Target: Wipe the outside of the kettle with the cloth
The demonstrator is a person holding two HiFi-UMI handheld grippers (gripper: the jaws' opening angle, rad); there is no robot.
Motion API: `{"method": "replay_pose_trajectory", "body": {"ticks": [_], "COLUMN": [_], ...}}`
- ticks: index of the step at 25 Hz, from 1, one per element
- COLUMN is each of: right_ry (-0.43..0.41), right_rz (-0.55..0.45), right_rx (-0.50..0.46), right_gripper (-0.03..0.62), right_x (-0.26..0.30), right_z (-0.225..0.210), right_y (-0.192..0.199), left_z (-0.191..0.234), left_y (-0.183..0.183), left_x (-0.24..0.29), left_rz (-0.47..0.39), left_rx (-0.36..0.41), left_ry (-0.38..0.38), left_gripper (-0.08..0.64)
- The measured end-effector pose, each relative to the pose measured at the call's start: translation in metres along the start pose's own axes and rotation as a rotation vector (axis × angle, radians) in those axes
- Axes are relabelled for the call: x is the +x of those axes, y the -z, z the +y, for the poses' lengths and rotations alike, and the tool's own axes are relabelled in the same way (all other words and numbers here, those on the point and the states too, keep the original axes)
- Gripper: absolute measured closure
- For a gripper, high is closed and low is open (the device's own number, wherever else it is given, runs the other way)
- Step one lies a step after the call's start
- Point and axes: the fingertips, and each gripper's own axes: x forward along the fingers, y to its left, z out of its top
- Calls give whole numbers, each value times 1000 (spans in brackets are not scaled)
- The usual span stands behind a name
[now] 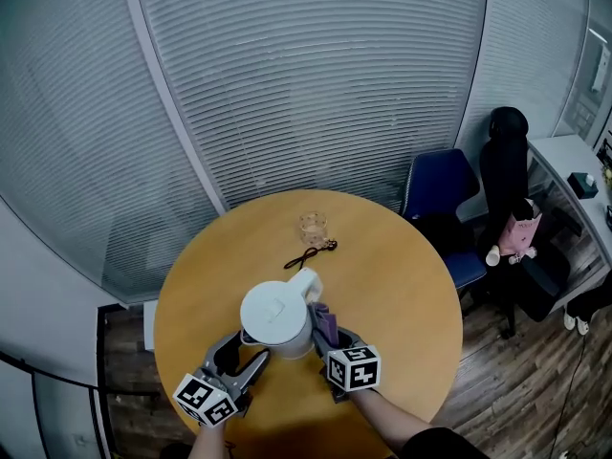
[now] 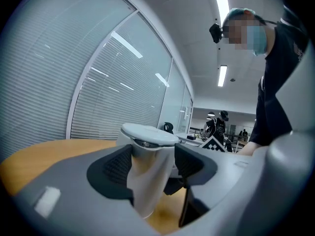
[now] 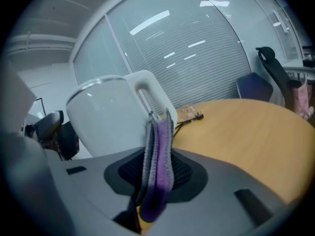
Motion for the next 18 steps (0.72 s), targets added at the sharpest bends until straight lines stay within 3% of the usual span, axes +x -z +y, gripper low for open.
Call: {"method": "replay_pose_trajectory", "body": {"ticks": [6, 12, 15, 18], "right_ry": [47, 75, 60, 26], "right_rz": [129, 179, 147, 42], "right_rx": [115, 191, 214, 252], "right_gripper": [489, 489, 489, 489], "right_x": [22, 26, 11, -17], "right_z": [-26, -34, -31, -18], "right_y": [50, 64, 55, 26], "left_z": [-5, -5, -6, -10], "left_y": [0, -1, 1, 2], "left_x": [1, 3, 5, 6], "left_rz": [0, 9, 16, 15], "left_rx": [-7, -8, -7, -10], "left_ry": [15, 26, 25, 23], "left_gripper": [301, 301, 301, 301]}}
